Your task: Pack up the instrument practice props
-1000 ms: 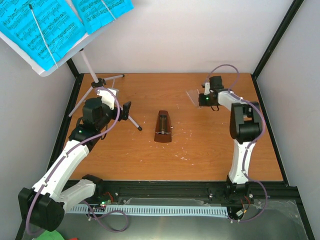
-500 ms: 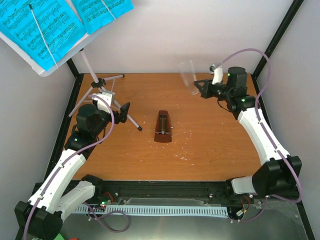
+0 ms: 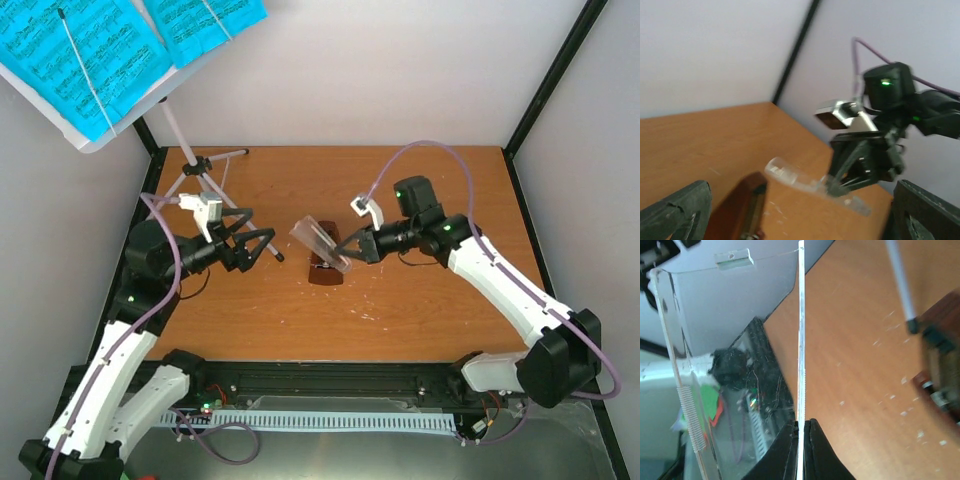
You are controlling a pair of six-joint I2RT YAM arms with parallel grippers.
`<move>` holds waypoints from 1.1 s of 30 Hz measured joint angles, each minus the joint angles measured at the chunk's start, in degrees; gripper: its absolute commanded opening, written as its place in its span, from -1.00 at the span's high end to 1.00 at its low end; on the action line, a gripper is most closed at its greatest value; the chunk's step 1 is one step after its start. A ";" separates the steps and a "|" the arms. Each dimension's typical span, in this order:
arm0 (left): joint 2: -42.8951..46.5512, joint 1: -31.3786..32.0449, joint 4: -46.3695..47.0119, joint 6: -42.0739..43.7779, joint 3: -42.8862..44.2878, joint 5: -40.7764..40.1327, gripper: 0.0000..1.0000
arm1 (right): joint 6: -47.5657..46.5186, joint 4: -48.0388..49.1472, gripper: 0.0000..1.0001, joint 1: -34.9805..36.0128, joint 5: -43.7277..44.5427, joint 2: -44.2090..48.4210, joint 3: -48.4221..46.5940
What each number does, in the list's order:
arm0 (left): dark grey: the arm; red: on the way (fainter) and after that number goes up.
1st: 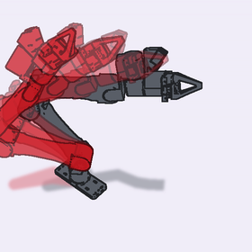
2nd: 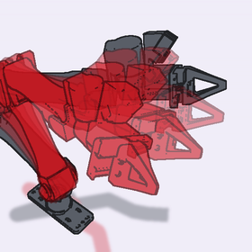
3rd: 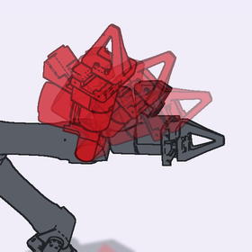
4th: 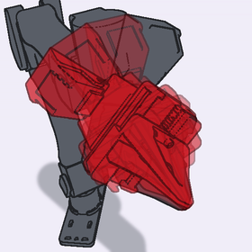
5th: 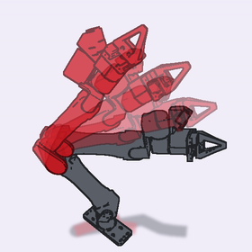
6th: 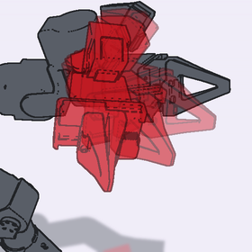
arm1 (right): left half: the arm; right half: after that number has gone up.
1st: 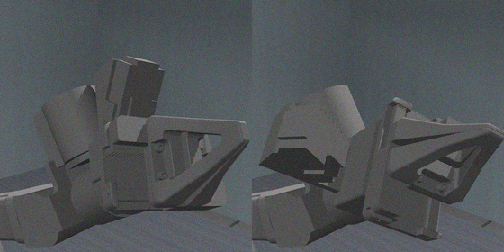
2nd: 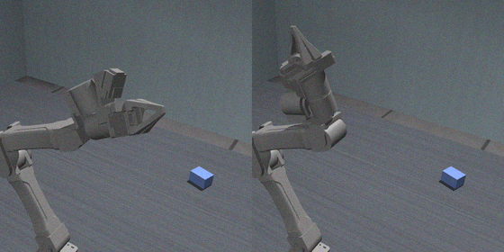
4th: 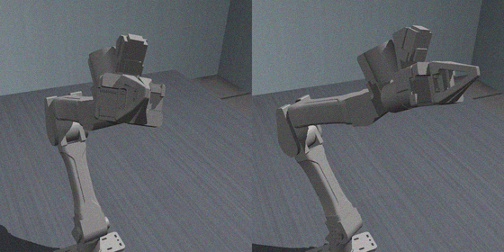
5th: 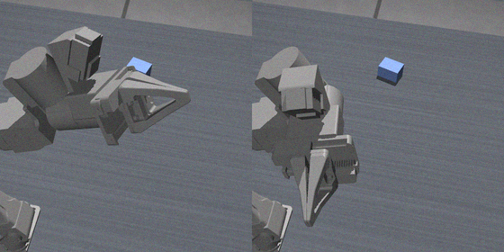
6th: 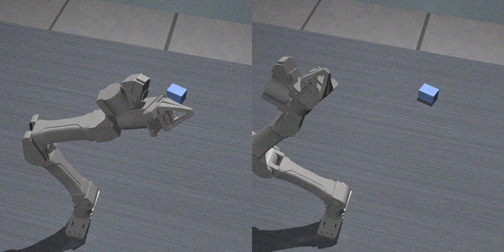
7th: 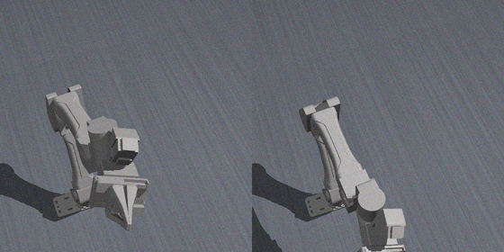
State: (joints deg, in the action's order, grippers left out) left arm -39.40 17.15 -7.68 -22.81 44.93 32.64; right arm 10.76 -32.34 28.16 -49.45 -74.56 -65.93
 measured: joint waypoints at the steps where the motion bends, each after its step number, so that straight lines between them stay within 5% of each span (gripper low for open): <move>1: -0.87 0.00 -1.09 -0.13 1.09 3.41 -0.93 | -0.20 -0.74 0.94 1.03 -0.66 -0.17 0.59; 13: -15.69 0.33 -20.61 6.19 6.36 25.92 -0.33 | -0.50 -4.07 0.94 3.82 -9.77 -4.00 9.27; 18: -17.57 3.61 -24.74 9.86 6.69 28.00 -0.19 | -1.53 -5.66 0.95 4.90 -12.28 -5.62 9.31; 23: -21.40 7.74 -28.85 14.23 8.46 28.11 0.16 | -2.08 -6.64 0.95 6.93 -13.84 -7.15 9.81; 33: -22.18 11.91 -32.04 17.46 8.46 28.17 0.33 | -2.56 -7.82 0.94 8.22 -14.86 -7.34 11.74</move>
State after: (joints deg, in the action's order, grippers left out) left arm -61.58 29.06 -39.72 -5.34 53.39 60.82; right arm 8.21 -40.16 36.38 -64.31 -81.91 -54.19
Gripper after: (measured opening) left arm 0.338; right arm 0.030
